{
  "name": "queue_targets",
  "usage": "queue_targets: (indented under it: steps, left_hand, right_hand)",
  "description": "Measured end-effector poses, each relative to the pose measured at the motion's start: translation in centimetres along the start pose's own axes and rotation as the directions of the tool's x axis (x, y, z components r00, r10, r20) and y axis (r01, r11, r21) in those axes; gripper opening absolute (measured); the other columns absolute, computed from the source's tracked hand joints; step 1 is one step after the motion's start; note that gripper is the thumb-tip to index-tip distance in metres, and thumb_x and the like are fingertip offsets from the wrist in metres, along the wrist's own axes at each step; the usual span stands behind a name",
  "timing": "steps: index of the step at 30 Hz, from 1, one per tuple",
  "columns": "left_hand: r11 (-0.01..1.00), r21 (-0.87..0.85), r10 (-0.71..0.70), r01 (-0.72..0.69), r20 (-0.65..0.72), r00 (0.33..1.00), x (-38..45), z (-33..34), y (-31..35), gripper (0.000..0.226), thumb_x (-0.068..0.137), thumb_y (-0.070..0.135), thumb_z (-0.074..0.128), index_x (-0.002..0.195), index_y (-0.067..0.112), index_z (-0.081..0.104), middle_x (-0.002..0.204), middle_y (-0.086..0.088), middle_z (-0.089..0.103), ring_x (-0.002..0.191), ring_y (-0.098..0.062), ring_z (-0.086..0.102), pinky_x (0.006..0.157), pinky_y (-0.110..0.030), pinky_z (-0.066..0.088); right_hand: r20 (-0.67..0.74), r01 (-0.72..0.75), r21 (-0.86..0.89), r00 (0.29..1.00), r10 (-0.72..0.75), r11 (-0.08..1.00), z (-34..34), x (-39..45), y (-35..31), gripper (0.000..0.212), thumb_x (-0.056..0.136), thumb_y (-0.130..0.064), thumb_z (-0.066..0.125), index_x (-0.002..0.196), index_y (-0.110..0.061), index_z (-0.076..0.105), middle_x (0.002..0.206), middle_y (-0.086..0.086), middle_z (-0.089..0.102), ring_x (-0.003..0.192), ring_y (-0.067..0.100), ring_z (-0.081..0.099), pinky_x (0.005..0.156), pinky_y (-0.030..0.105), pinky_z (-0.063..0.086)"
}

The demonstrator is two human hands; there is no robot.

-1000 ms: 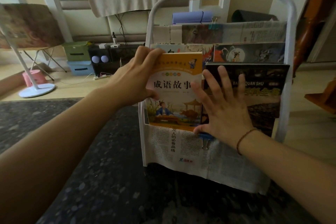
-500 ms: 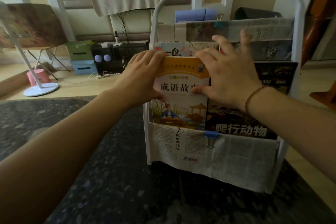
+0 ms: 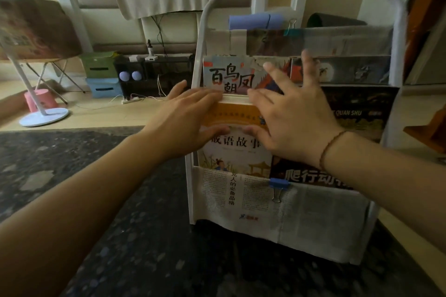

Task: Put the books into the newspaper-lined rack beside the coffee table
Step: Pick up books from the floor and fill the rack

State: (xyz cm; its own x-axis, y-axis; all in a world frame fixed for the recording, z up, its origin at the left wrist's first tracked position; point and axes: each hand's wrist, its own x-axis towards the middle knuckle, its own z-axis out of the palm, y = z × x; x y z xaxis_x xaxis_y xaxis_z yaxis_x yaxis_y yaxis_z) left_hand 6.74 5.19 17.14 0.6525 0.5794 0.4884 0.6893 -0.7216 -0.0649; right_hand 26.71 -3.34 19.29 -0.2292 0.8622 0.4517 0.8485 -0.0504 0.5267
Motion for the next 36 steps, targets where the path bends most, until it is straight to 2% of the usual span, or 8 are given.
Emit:
queue_targets:
  steps: [3,8,12,17,20,25,32,36]
  left_hand:
    - [0.995,0.099,-0.017,0.012,0.046,0.999,1.0,0.0,1.0,0.092,0.076,0.08,0.021,0.149,0.026,0.031,0.155,0.001,0.037,0.143,-0.02,0.033,0.12,-0.046,0.007]
    - [0.999,-0.017,-0.048,0.045,-0.19,0.981,1.0,2.1,1.7,0.064,0.086,0.055,0.054,0.137,0.018,0.051,0.138,-0.004,0.056,0.127,-0.026,0.05,0.103,-0.04,0.039]
    - [0.998,-0.023,-0.069,0.066,-0.184,0.98,1.4,2.0,1.5,0.061,0.084,0.056,0.06,0.134,0.023,0.053,0.136,0.0,0.058,0.129,-0.024,0.05,0.117,-0.05,0.022]
    - [0.971,-0.235,-0.092,0.04,-0.216,0.972,-2.1,4.3,1.0,0.091,0.084,0.05,0.063,0.154,0.028,0.009,0.163,0.002,0.008,0.149,-0.023,0.006,0.118,-0.053,0.01]
    - [0.737,-0.571,-0.477,0.361,-0.061,0.877,-6.9,7.6,1.6,0.108,0.084,0.033,0.071,0.155,0.031,-0.011,0.164,0.008,-0.008,0.148,-0.012,-0.001,0.117,-0.051,0.015]
    - [0.32,-0.613,-0.614,0.723,0.447,0.651,-11.0,11.5,3.6,0.043,0.096,0.026,0.056,0.136,0.032,0.042,0.124,0.004,0.062,0.112,-0.017,0.061,0.101,-0.044,0.05]
    - [0.317,-0.485,-0.681,0.815,0.481,0.551,-12.9,12.9,5.6,0.038,0.094,0.006,0.058,0.128,0.023,0.052,0.107,0.003,0.064,0.101,-0.014,0.059,0.099,-0.033,0.044]
    - [0.354,-0.419,-0.697,0.836,0.478,0.535,-12.8,13.5,5.6,0.051,0.088,-0.002,0.061,0.131,0.023,0.049,0.12,-0.005,0.065,0.114,-0.023,0.06,0.103,-0.037,0.044]
  right_hand:
    - [-0.027,-0.009,0.03,1.0,0.01,1.0,0.4,0.6,-1.1,0.059,0.093,-0.056,0.034,0.131,-0.015,0.054,0.13,0.005,0.062,0.148,0.03,0.016,0.11,0.069,-0.004]
    - [-0.142,-0.005,0.085,0.99,0.017,0.996,2.4,0.4,-1.2,0.042,0.089,-0.04,0.046,0.115,-0.011,0.063,0.111,0.008,0.07,0.142,0.032,0.032,0.111,0.069,-0.001]
    - [-0.191,0.042,0.09,0.981,-0.024,0.995,2.8,0.5,-0.7,0.045,0.092,-0.042,0.044,0.118,-0.01,0.061,0.116,0.01,0.069,0.141,0.034,0.033,0.111,0.067,-0.006]
    - [-0.272,-0.023,0.136,0.961,0.06,0.99,3.9,-4.0,0.8,0.072,0.087,-0.053,0.056,0.146,-0.018,0.034,0.154,0.009,0.035,0.147,0.035,0.014,0.112,0.068,0.005]
    - [-0.293,-0.274,0.359,0.875,0.386,0.892,6.6,-11.7,2.3,0.088,0.081,-0.046,0.065,0.15,-0.013,0.021,0.158,0.015,0.018,0.147,0.036,0.014,0.113,0.063,0.016]
    - [0.368,-0.729,0.456,0.677,0.638,0.51,12.2,-21.5,0.8,0.095,0.087,-0.073,0.022,0.148,-0.001,0.025,0.145,0.026,0.04,0.126,0.044,0.046,0.106,0.052,0.038]
    - [0.838,-0.862,0.111,0.349,0.42,0.495,14.4,-22.0,-1.4,0.065,0.1,-0.05,0.025,0.151,-0.025,-0.007,0.16,-0.001,-0.009,0.149,0.021,-0.008,0.12,0.05,0.005]
    - [0.867,-0.89,0.141,0.322,0.38,0.433,15.7,-21.3,-1.2,0.076,0.098,-0.039,0.044,0.152,-0.028,-0.007,0.159,-0.006,0.015,0.148,0.014,0.013,0.12,0.051,0.01]
